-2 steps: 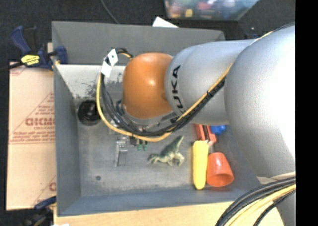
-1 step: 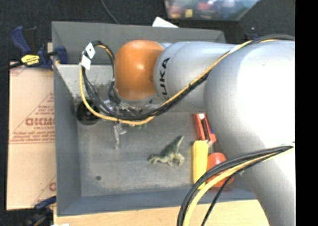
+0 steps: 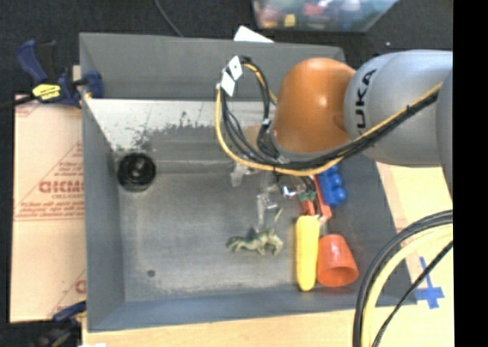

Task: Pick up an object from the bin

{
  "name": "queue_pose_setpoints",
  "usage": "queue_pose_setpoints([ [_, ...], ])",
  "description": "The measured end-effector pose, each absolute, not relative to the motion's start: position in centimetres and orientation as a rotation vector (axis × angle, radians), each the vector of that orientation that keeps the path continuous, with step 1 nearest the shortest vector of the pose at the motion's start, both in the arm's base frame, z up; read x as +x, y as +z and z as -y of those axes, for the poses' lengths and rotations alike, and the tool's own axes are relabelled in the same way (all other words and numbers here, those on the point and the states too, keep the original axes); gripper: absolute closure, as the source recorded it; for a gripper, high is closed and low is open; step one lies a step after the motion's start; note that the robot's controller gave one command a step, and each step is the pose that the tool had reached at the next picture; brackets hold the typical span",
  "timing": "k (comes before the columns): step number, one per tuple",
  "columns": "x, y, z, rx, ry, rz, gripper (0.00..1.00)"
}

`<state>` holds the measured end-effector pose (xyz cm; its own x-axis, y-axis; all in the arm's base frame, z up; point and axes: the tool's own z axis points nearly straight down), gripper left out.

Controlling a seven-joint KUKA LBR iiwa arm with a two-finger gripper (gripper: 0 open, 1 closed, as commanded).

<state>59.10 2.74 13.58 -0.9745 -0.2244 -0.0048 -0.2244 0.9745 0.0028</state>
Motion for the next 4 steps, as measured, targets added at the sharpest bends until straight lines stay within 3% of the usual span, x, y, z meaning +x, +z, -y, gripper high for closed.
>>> queue_pose_setpoints([
  [1,58.0,9.9,-3.3,-0.753,0.011,-3.040,0.00],
  [2,53.6,7.3,-0.3,-0.336,0.009,-3.110,0.00],
  [3,56.0,7.5,-1.3,-0.691,0.007,-3.054,1.00],
  [4,56.0,7.5,-1.3,-0.690,0.008,-3.055,1.00],
])
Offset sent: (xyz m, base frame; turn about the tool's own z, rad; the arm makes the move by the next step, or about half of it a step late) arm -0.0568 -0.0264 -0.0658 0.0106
